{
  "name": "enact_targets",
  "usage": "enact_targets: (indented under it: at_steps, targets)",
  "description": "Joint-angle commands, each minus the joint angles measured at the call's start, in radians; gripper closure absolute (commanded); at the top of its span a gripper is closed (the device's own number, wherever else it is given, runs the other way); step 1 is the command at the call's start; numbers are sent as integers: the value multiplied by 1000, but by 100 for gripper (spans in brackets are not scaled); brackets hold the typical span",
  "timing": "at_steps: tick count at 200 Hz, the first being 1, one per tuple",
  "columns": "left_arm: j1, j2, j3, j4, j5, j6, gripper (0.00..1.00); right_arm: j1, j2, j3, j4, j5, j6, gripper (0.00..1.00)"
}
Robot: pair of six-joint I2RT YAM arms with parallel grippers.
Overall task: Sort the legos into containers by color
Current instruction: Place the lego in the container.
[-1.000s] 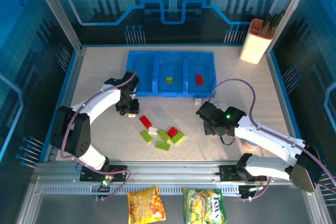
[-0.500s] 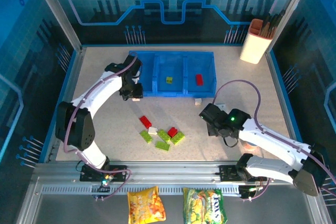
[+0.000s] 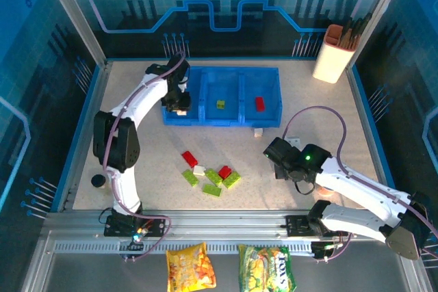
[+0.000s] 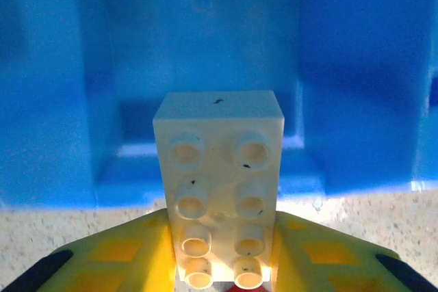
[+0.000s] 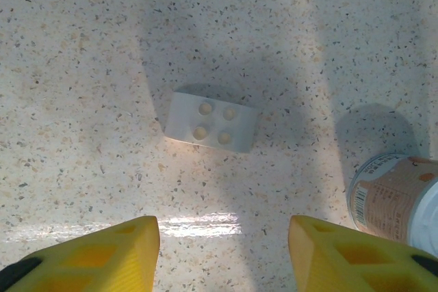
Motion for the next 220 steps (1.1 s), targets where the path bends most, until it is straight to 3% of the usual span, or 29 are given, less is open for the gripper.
enact_targets:
  at_steps: [1,115,220]
  targets:
    - [24,78,92,-48,17,40,63,16,-11,0,-43,31,35,46]
    - [41,406,396,-60,-25,84,63,15,41,5,-51,25,34,46]
    - [48,481,444,-69,-65,101,60,23,50,35,-93,27,45,46]
